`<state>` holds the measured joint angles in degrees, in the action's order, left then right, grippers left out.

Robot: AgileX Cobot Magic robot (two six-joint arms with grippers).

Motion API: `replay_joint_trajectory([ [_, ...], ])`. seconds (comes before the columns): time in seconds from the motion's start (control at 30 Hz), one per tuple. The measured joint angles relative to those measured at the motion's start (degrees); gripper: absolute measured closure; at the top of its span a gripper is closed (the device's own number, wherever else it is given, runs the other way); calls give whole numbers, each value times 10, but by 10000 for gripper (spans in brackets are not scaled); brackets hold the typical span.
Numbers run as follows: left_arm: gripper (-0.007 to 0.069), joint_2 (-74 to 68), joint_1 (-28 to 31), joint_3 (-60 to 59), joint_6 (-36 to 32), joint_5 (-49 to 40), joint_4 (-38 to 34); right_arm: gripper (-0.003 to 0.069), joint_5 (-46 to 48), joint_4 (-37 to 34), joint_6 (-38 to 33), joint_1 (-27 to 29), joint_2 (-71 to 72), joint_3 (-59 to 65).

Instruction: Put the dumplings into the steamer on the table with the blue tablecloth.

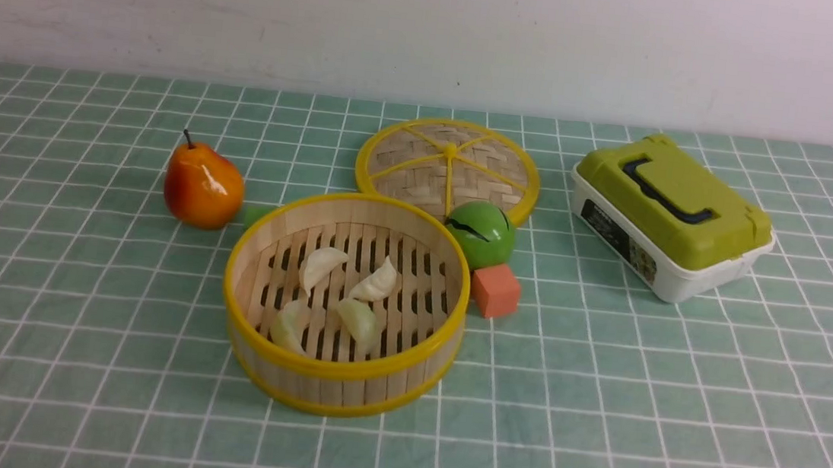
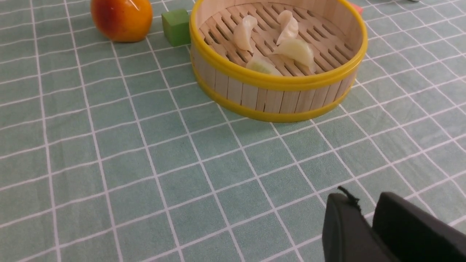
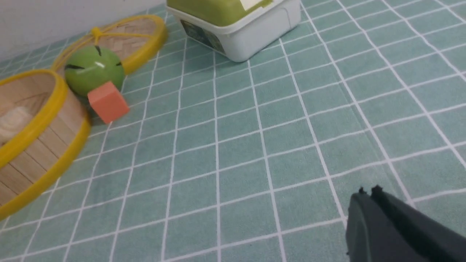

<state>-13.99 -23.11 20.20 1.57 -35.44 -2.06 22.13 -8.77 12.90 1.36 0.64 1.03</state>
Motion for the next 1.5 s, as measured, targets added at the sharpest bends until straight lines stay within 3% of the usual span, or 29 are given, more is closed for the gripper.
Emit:
replay_joint_trajectory([
  [0.97, 468, 0, 0, 0, 0, -4, 0, 631, 5, 3, 0, 0, 0, -1],
  [1.23, 460, 0, 0, 0, 0, -5, 0, 621, 2, 57, -36, 0, 0, -1],
  [1.5, 453, 0, 0, 0, 0, -5, 0, 618, 2, 58, -38, 0, 0, -1],
])
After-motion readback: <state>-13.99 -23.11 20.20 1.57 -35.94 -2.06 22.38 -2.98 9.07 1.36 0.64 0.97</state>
